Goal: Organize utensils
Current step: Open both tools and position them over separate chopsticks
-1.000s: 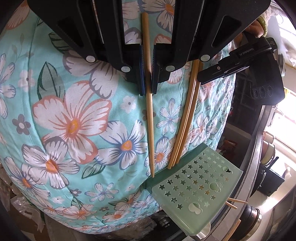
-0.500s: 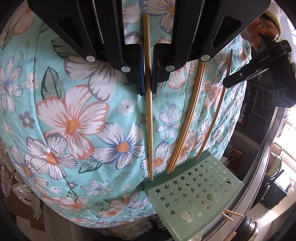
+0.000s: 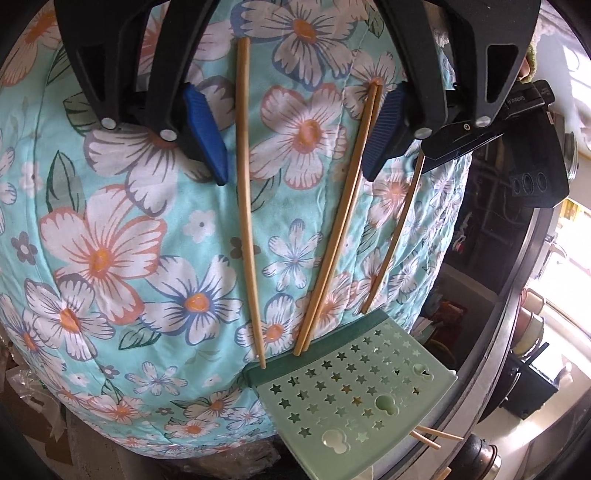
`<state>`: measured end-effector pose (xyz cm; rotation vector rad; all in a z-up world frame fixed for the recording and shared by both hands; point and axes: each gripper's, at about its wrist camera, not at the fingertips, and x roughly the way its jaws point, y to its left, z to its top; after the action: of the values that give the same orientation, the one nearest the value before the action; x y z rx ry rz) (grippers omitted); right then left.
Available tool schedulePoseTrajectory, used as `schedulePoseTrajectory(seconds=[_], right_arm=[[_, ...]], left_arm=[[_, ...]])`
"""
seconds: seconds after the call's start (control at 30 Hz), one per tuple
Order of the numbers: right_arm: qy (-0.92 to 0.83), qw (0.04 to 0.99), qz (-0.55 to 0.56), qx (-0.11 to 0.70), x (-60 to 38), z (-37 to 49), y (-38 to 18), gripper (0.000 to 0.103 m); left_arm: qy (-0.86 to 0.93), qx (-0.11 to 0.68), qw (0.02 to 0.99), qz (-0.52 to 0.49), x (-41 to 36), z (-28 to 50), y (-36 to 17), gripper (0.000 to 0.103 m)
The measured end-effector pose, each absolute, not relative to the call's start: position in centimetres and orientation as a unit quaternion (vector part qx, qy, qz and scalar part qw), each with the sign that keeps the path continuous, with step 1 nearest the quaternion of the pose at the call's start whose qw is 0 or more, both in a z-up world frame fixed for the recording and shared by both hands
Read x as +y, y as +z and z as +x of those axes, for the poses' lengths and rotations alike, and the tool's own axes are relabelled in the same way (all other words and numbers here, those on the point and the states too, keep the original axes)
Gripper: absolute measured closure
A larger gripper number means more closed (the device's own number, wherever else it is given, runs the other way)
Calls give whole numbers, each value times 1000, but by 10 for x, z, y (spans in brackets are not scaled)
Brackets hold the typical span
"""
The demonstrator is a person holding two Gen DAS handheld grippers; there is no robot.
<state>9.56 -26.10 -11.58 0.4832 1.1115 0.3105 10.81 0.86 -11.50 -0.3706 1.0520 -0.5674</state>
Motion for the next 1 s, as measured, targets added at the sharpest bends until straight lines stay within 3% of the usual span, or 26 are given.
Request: schedulePoseTrajectory(seconds=[0.13, 0.3, 0.53, 1.0], right_arm=[[154, 810, 214, 523, -247, 96, -115, 6], [141, 821, 186, 521, -233, 94, -117, 6], [124, 830, 95, 536, -201, 101, -122, 6], [127, 836, 62, 530, -195, 98, -123, 6]], left_arm=[[-283, 483, 803, -203, 13, 105, -117, 18], [-303, 475, 792, -235, 18, 104, -119, 8], [-310, 477, 798, -201, 7, 106, -118, 8], [-314, 478, 790, -220, 10, 107, -119, 8]])
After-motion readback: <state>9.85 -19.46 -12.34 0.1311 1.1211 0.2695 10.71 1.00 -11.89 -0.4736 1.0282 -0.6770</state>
